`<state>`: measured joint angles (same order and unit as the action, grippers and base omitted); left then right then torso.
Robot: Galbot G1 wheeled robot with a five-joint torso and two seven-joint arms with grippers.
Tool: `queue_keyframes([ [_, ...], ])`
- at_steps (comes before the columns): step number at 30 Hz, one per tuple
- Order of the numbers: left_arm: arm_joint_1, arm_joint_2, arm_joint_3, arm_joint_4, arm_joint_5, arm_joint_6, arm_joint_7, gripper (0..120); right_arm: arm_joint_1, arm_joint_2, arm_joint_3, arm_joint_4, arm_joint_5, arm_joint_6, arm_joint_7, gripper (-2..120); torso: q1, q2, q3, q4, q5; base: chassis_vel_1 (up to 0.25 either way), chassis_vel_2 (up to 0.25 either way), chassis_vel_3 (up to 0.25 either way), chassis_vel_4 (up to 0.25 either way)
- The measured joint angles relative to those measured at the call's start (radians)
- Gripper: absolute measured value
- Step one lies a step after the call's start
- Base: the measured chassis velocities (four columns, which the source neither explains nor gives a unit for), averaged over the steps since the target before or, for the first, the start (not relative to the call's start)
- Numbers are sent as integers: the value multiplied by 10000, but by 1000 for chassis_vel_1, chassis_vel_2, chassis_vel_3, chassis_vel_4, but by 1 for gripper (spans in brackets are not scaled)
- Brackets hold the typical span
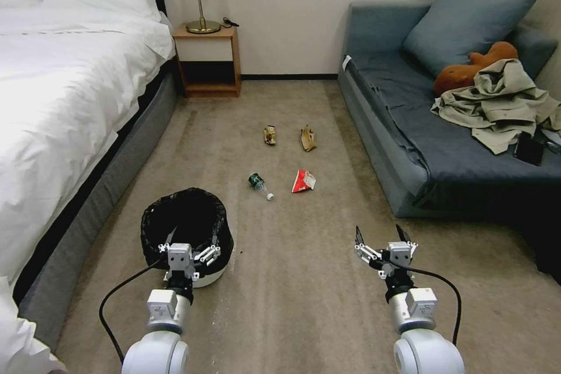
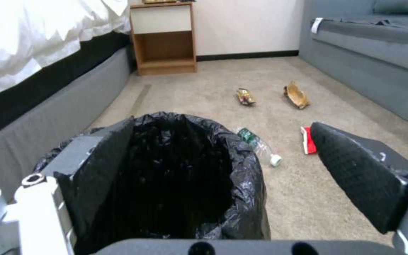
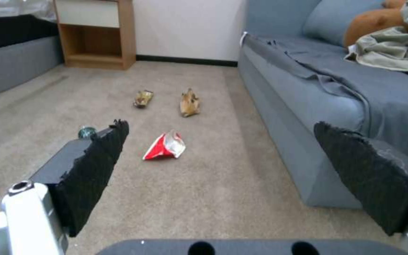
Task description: Pick up the trash bin, then pick up the garbage on the floor and place it into the trash bin.
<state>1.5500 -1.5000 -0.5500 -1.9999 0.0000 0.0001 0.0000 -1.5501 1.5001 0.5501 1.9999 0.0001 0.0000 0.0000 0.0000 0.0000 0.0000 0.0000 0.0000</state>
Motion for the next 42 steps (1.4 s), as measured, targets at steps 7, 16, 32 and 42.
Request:
queue_keyframes([
  [7,-76,192,-50,-91,-330,328,-197,100,-46,-47,69,173,193,-288,47,100,0,0,1,2,0,0,0,0,0],
  [16,-616,1423,-477,-861,-2393,2494,-1583,100,-418,-420,639,1531,1531,-2377,475,100,0,0,0,0,-2,0,0,0,0],
  [32,-1522,3349,-1453,-2035,-5356,5598,-3178,100,-1094,-1086,1669,4008,3971,-6205,1252,100,-1,0,0,-3,-3,0,0,0,0],
  [42,-1287,3725,-1819,-1567,-5590,5437,-2998,100,-1135,-1710,2097,3668,4538,-5424,818,100,0,-2,0,0,11,0,0,0,0],
])
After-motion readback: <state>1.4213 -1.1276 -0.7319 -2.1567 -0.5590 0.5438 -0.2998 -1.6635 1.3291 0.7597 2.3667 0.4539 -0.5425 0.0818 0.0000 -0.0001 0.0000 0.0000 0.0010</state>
